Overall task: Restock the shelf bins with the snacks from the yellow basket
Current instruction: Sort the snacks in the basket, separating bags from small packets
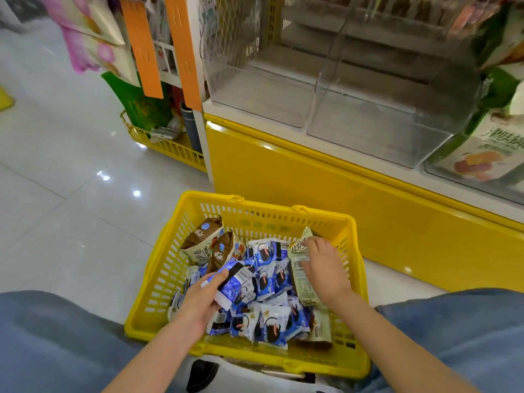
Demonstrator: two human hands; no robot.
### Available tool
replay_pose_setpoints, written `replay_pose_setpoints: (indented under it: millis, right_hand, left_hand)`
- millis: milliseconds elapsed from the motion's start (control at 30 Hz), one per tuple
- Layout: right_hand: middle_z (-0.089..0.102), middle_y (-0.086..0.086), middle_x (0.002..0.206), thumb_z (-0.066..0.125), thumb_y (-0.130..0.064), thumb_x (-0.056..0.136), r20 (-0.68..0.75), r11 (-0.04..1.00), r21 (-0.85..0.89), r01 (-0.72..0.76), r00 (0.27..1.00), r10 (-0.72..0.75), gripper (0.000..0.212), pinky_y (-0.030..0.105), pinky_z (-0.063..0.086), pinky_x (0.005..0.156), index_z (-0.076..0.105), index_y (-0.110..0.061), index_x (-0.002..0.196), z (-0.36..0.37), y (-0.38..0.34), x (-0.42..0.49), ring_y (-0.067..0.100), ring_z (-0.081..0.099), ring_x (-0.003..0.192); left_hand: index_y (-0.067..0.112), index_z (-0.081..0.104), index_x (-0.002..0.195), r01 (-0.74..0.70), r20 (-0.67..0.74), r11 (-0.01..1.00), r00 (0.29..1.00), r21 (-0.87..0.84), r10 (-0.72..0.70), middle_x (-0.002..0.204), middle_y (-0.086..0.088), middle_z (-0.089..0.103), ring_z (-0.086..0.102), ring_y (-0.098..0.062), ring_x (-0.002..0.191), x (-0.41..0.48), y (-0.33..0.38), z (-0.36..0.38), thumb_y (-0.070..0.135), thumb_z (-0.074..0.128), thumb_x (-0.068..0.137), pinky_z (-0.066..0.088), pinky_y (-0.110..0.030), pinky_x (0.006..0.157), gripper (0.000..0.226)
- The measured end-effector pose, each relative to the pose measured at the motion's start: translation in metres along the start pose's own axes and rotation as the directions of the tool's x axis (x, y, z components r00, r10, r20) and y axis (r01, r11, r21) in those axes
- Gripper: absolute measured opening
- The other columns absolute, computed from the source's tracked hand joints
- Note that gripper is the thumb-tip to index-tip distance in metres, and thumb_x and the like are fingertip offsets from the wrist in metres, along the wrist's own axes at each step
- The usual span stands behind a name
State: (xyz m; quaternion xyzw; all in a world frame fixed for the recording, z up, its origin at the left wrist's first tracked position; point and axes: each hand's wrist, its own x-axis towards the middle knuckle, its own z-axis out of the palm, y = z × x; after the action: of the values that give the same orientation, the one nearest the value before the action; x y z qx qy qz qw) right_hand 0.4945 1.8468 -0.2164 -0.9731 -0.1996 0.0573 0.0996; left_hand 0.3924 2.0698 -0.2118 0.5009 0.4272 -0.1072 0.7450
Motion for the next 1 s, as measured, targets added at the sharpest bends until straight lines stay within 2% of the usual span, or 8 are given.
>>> replay_pose_setpoints:
  millis: [100,233,333,567,700,833,933,1000]
  right_hand:
    - [0.052,0.000,0.129,0.051,-0.024,0.095,0.206,0.966,0.251,0.065,0.971,-0.119,0.035,0.026,0.045,0.093,0.047,-0.018,0.129,0.018,-0.025,-0.019,0.014,0.055,0.109]
    - [0.037,0.006,0.142,0.060,-0.032,0.089,0.608,0.978,0.207,-0.004,0.784,-0.126,0.058,0.034,0.037,0.104,0.036,-0.015,0.140,0.052,-0.037,-0.036,0.023,0.046,0.124]
    - [0.045,0.008,0.140,0.065,-0.030,0.086,0.701,0.994,0.099,0.036,0.707,-0.096,0.060,0.036,0.039,0.102,0.041,-0.013,0.137,0.057,-0.037,-0.031,0.025,0.046,0.125]
    - [0.042,0.008,0.145,0.060,-0.044,0.087,0.533,0.956,0.292,-0.021,0.834,-0.144,0.069,0.033,0.034,0.106,0.036,-0.010,0.142,0.016,-0.054,0.003,0.023,0.041,0.132]
    - [0.050,0.001,0.136,0.068,-0.040,0.080,0.578,0.821,0.550,-0.150,0.778,-0.246,0.058,0.026,0.039,0.098,0.050,-0.013,0.128,-0.005,-0.071,0.007,0.020,0.047,0.126]
    - [0.065,-0.003,0.098,0.065,-0.025,0.087,0.488,0.651,0.735,-0.187,0.813,-0.318,0.010,0.015,0.052,0.070,0.063,-0.020,0.095,-0.006,-0.083,-0.004,-0.001,0.063,0.079]
    - [0.065,-0.006,0.088,0.067,-0.019,0.086,0.359,0.544,0.809,-0.224,0.921,-0.154,0.010,0.014,0.051,0.060,0.061,-0.026,0.088,-0.004,-0.087,-0.011,-0.004,0.062,0.063]
    - [0.064,-0.011,0.092,0.066,-0.021,0.086,0.296,0.530,0.822,-0.211,0.952,-0.080,0.012,0.012,0.049,0.063,0.059,-0.029,0.092,-0.003,-0.089,-0.013,-0.005,0.061,0.069]
  left_hand:
    - [0.012,0.063,0.098,0.012,0.021,0.999,1.000,-0.036,-0.011,0.085,-0.003,0.071,0.063,-0.019,0.079,-0.005,-0.001,-0.011,0.021,0.068,0.083,0.051,-0.030,0.061,0.018]
    - [0.007,0.059,0.104,0.053,0.059,0.996,0.997,-0.068,-0.049,0.092,-0.009,0.072,0.066,-0.021,0.079,-0.008,0.002,-0.024,0.010,0.066,0.082,0.054,-0.033,0.067,0.023]
    - [0.000,0.049,0.126,0.080,0.111,0.996,0.991,-0.047,-0.075,0.107,-0.018,0.068,0.064,-0.030,0.096,-0.008,0.003,-0.032,0.005,0.064,0.082,0.050,-0.037,0.080,0.047]
    - [0.017,0.041,0.132,-0.034,0.032,0.993,0.999,0.110,0.030,0.133,-0.009,0.054,0.053,-0.026,0.119,-0.005,0.000,-0.046,0.012,0.058,0.090,0.035,-0.050,0.107,0.046]
    - [0.018,0.040,0.134,-0.042,0.060,0.993,0.998,0.113,0.035,0.135,-0.008,0.053,0.056,-0.022,0.116,-0.005,-0.003,-0.046,0.019,0.054,0.093,0.037,-0.045,0.106,0.043]
    - [0.021,0.022,0.147,0.049,0.215,0.993,0.974,0.109,-0.072,0.149,-0.003,0.036,0.038,-0.023,0.134,-0.011,-0.007,-0.028,0.058,0.057,0.081,0.025,-0.050,0.112,0.084]
    - [0.024,0.015,0.148,0.016,0.318,0.966,0.943,0.257,-0.100,0.141,0.013,0.041,0.043,-0.011,0.127,-0.014,-0.010,-0.014,0.062,0.068,0.070,0.033,-0.037,0.107,0.101]
    - [0.027,0.028,0.141,-0.068,0.344,0.940,0.938,0.335,-0.055,0.119,0.025,0.051,0.049,0.004,0.108,-0.013,-0.012,-0.008,0.052,0.069,0.075,0.040,-0.022,0.086,0.081]
